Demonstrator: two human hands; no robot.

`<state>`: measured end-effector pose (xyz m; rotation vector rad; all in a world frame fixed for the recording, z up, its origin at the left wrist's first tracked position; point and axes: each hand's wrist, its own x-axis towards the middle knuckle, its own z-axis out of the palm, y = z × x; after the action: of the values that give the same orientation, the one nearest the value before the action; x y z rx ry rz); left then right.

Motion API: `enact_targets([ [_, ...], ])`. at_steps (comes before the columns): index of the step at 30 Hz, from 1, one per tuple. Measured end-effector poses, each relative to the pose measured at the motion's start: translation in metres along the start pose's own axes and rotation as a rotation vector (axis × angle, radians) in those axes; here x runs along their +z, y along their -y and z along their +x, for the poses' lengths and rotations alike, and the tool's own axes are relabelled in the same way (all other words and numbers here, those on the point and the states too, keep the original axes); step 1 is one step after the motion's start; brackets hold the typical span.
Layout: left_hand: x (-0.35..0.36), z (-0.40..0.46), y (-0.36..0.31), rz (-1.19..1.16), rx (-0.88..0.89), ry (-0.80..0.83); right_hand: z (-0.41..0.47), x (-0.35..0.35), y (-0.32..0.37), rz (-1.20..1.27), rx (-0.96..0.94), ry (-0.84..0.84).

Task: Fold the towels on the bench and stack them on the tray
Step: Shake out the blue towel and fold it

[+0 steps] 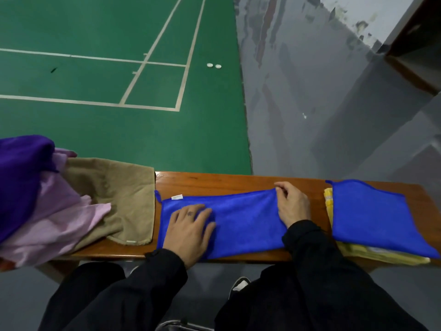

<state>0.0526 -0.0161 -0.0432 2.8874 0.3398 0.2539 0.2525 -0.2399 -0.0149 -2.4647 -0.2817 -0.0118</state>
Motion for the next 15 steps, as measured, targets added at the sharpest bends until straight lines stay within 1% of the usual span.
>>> enact_targets([
  [1, -0.006, 0.012, 0.006, -0.017, -0.049, -0.033, 0.003, 0.001, -0.001, -0.002, -0.010, 0.011],
  [2, -0.010, 0.024, 0.013, -0.021, -0.114, -0.026, 0.004, 0.003, -0.003, -0.001, -0.014, 0.017],
  [4, -0.011, 0.043, 0.032, 0.001, -0.208, 0.029, 0.007, 0.007, -0.006, 0.002, -0.003, 0.011],
  [6, -0.006, 0.049, 0.046, 0.028, -0.170, 0.034, 0.009, 0.011, -0.009, -0.010, 0.019, -0.017],
  [8, 0.002, 0.046, 0.056, -0.012, -0.103, -0.021, 0.011, 0.015, -0.011, -0.027, 0.019, -0.045],
  [12, 0.005, 0.038, 0.056, -0.113, -0.056, -0.220, 0.011, 0.022, -0.008, -0.174, -0.096, -0.097],
  [15, 0.000, 0.037, 0.049, -0.146, -0.078, -0.266, 0.008, 0.025, -0.011, -0.280, -0.168, -0.161],
])
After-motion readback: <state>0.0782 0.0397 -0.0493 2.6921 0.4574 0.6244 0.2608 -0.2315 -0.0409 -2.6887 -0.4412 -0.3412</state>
